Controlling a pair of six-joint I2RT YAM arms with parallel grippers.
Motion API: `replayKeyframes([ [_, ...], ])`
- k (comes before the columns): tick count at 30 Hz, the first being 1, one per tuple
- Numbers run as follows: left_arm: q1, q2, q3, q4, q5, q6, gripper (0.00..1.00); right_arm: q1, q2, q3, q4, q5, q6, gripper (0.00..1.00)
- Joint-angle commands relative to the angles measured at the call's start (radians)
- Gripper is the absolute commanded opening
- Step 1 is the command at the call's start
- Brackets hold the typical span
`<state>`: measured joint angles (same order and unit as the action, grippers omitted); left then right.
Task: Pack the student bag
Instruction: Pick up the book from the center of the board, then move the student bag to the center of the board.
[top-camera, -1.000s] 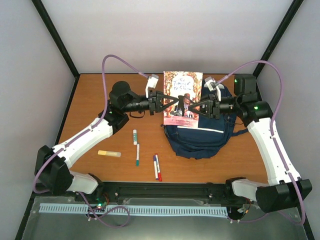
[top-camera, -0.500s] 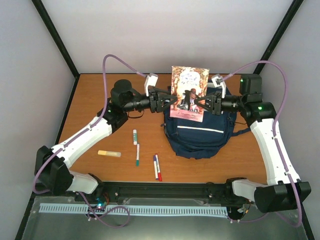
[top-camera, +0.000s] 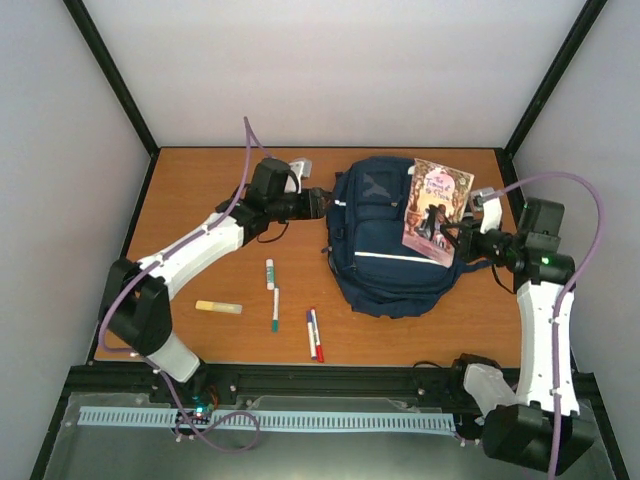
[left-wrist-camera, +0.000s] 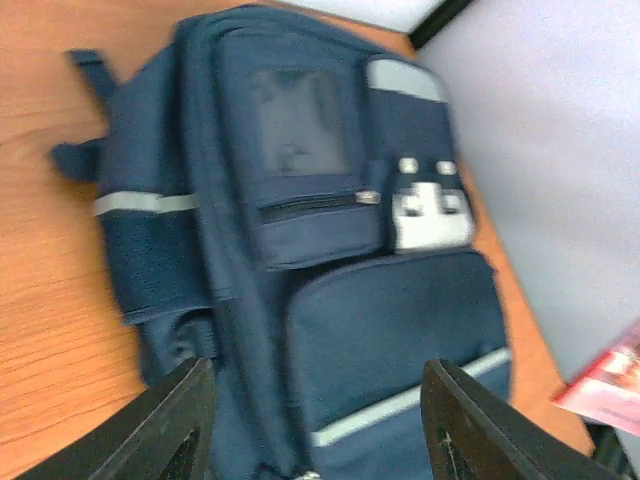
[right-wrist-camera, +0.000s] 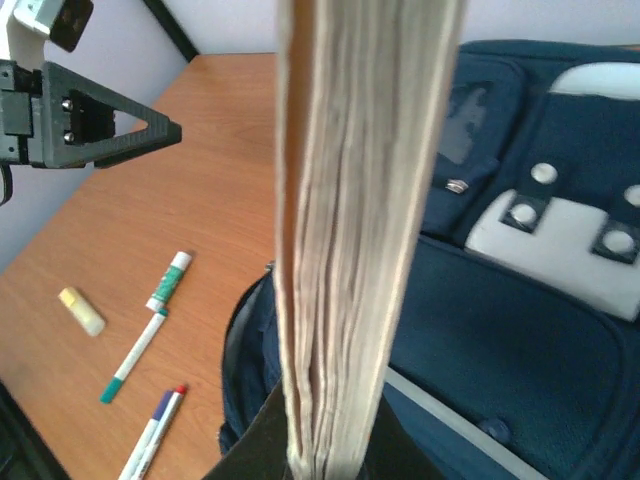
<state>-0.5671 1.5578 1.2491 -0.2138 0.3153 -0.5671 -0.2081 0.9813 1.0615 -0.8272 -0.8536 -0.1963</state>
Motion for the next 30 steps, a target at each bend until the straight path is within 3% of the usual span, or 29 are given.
replayKeyframes([
  [1,0.055,0.077,0.046,-0.060,-0.076,-0.035,0.59,-0.100,-0.082,-0.090,0.051,-0.027,-0.036,0.03],
  [5,0.089,0.203,0.117,-0.110,-0.071,-0.046,0.68,-0.151,-0.131,-0.145,0.104,-0.023,-0.037,0.03],
  [9,0.095,0.323,0.215,-0.156,-0.075,-0.021,0.68,-0.169,-0.189,-0.256,0.194,-0.035,-0.047,0.03],
  [17,0.102,0.562,0.424,-0.147,0.032,-0.018,0.66,-0.171,-0.182,-0.253,0.189,-0.071,-0.078,0.03],
  [24,0.102,0.733,0.634,-0.237,0.018,-0.027,0.56,-0.171,-0.181,-0.257,0.190,-0.069,-0.069,0.03],
  [30,0.102,0.798,0.701,-0.263,0.000,-0.009,0.54,-0.172,-0.185,-0.255,0.185,-0.065,-0.071,0.03],
])
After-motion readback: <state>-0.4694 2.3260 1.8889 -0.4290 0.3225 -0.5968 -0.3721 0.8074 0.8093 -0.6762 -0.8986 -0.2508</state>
